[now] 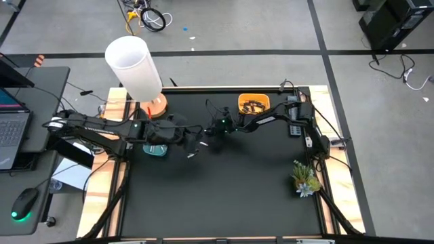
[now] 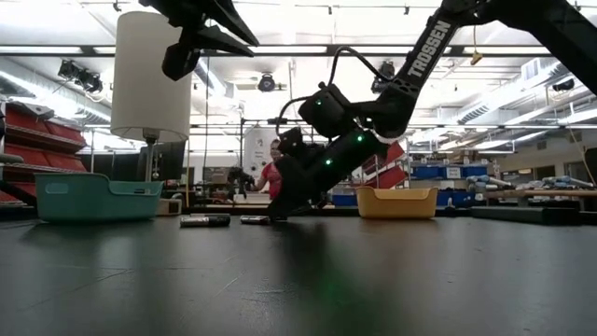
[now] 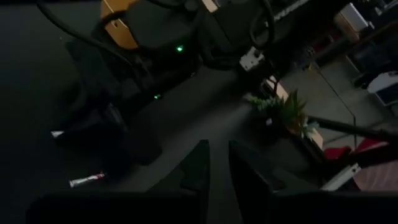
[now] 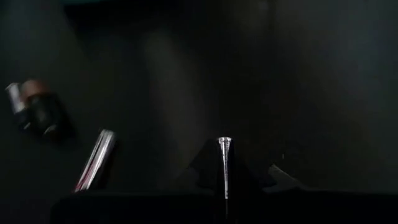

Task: Sort batteries
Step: Put the silver battery into the green bin

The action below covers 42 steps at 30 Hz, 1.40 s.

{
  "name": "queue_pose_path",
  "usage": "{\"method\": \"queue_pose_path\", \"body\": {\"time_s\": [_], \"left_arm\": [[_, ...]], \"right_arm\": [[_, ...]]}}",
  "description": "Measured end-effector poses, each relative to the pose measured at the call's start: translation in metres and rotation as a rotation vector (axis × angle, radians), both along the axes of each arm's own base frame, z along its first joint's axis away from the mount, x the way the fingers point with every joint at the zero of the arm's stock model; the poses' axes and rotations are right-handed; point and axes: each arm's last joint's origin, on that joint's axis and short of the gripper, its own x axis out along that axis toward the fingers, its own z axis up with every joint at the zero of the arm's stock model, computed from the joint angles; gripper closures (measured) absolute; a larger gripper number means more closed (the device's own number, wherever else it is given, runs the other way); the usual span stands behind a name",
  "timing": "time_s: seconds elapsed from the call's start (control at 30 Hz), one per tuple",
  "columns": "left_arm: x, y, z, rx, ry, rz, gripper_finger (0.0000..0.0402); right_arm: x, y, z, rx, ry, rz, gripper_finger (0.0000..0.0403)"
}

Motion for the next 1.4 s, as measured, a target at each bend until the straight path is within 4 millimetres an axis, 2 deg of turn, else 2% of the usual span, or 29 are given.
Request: {"method": "queue_pose_path", "body": {"time_s": [0.3, 0.4, 0.53, 0.6, 0.7, 0.8, 0.87, 1.03, 1.17, 1.27, 1.4], "left_arm": [[-0.002, 0.006, -0.005, -0.001, 0.053, 0.023, 0.033], [-0.002, 0.007, -0.019, 0.01, 0.101, 0.042, 0.033], [0.0, 0.013, -0.049, -0.021, 0.157, 0.09, 0.0331], [0.0, 0.018, -0.058, -0.048, 0.139, 0.114, 0.0331], [0.004, 0.024, -0.062, -0.071, 0.022, 0.122, 0.0331], [0.007, 0.029, -0.059, -0.044, -0.083, 0.132, 0.033], [0.007, 0.034, -0.058, -0.011, -0.116, 0.149, 0.0324], [0.01, 0.049, -0.048, 0.069, -0.143, 0.18, 0.0269], [0.02, 0.058, -0.036, 0.171, -0.181, 0.15, 0.0226], [0.026, 0.064, -0.024, 0.264, -0.254, 0.148, 0.0214], [0.027, 0.072, -0.017, 0.313, -0.289, 0.171, 0.0217]], "right_arm": [[-0.019, -0.014, 0.037, 0.045, 0.047, 0.073, 0.0375], [-0.022, -0.012, 0.053, 0.023, 0.03, 0.128, 0.0375], [-0.025, -0.009, 0.07, 0.028, 0.001, 0.162, 0.0375], [-0.029, -0.009, 0.087, 0.06, -0.031, 0.164, 0.0375], [-0.038, -0.011, 0.124, 0.106, -0.114, 0.163, 0.0375], [-0.047, -0.015, 0.157, 0.156, -0.241, 0.17, 0.0375], [-0.051, -0.021, 0.17, 0.223, -0.315, 0.172, 0.0375], [-0.055, -0.031, 0.191, 0.37, -0.459, 0.155, 0.0375], [-0.051, -0.034, 0.208, 0.427, -0.597, 0.171, 0.0375], [-0.047, -0.036, 0.213, 0.446, -0.601, 0.171, 0.0375], [-0.045, -0.036, 0.221, 0.419, -0.627, 0.178, 0.0375]]}}
